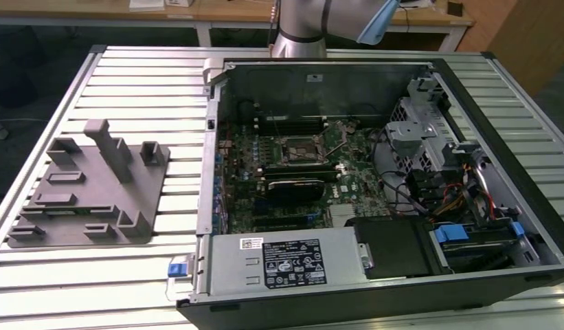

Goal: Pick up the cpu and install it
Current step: 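Pick up the cpu and move it towards the insertion slot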

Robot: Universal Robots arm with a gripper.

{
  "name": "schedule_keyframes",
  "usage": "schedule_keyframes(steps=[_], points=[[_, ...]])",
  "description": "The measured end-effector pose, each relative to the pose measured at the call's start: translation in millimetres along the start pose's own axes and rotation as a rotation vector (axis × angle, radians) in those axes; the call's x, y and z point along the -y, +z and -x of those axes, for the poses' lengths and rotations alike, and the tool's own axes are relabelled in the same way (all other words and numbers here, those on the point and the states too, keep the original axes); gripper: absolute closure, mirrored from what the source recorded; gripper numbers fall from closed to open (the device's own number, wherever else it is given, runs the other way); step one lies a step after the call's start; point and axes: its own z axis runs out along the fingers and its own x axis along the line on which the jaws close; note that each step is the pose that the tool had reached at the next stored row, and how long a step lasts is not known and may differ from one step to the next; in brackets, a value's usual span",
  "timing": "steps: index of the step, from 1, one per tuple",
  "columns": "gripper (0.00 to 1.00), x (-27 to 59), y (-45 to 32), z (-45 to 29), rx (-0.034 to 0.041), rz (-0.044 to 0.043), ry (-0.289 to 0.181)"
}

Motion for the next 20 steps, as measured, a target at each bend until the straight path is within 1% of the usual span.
schedule_keyframes(steps=[20], points=[[0.45, 0.4, 5.9, -6.0, 0.0001, 0.0, 0.0]])
